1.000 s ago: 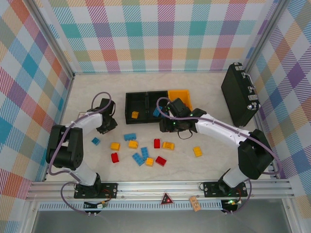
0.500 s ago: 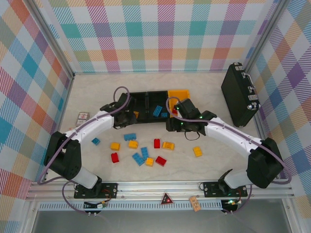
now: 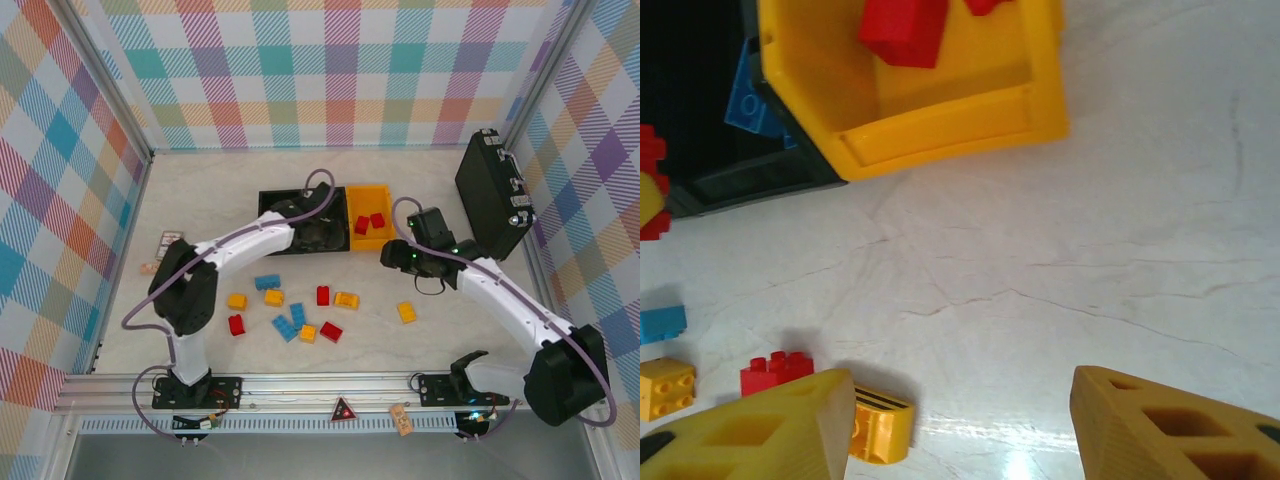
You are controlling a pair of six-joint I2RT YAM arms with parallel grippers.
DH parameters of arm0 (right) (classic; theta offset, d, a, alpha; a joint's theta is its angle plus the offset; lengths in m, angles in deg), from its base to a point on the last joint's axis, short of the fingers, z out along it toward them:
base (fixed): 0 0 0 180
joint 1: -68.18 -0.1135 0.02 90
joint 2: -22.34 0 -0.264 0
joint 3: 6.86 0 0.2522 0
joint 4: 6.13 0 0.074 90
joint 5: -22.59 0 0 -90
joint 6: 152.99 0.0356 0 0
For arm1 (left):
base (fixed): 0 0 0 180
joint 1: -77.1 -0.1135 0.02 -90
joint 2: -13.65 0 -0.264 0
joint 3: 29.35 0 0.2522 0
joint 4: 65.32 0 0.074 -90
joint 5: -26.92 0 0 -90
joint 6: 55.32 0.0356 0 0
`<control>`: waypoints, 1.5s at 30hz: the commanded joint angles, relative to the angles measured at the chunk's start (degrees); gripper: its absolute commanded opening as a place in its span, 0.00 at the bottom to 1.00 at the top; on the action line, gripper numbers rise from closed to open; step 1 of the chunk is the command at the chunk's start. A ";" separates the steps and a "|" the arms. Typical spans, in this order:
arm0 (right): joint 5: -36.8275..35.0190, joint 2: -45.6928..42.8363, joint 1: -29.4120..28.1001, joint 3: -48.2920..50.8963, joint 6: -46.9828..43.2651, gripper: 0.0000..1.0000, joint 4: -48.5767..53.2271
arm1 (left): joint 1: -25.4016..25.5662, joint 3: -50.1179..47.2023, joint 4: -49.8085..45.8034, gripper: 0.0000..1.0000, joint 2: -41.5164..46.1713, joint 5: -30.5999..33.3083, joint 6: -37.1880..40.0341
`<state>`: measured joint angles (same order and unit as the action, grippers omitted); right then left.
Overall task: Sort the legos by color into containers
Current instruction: Place the lego in the container.
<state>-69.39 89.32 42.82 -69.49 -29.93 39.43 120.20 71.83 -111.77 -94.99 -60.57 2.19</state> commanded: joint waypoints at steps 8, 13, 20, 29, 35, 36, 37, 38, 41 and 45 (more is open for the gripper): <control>-0.57 -7.13 2.74 4.78 2.82 0.60 2.93 | 2.60 14.52 -0.04 0.29 -11.34 -3.50 2.07; -0.55 -8.31 3.02 5.69 3.40 0.60 3.62 | 2.82 21.63 0.51 0.29 -17.04 -5.04 3.26; -1.25 -9.71 3.31 5.95 3.52 0.60 4.59 | 2.83 31.40 -2.53 0.30 -24.78 -5.67 3.84; -1.27 -9.69 3.48 6.14 3.76 0.60 4.65 | 2.79 34.49 -4.05 0.47 -25.99 -4.62 5.02; -1.16 -8.37 3.57 5.61 3.28 0.60 4.84 | 2.80 31.24 -2.39 0.50 -22.00 -4.85 5.01; -1.18 -8.12 3.57 5.53 3.24 0.61 4.99 | 2.85 30.21 -1.92 0.50 -20.95 -5.12 5.07; -1.19 -7.96 3.57 5.44 3.28 0.61 5.25 | 2.81 29.14 -1.30 0.51 -20.01 -5.30 5.05; -1.27 -7.84 3.52 5.43 3.30 0.62 5.53 | 2.83 27.82 -0.62 0.51 -18.84 -5.61 5.04; -1.54 -7.57 3.57 5.42 3.41 0.63 6.61 | 2.79 23.38 1.36 0.51 -15.16 -6.68 5.08; -1.21 -7.08 3.57 6.09 3.83 0.63 7.52 | 2.80 15.91 4.71 0.51 -9.90 -9.30 4.97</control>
<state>-70.00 81.80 46.12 -63.78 -26.92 45.04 122.45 91.67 -110.24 -110.24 -67.22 6.28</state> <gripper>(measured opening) 0.631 0.511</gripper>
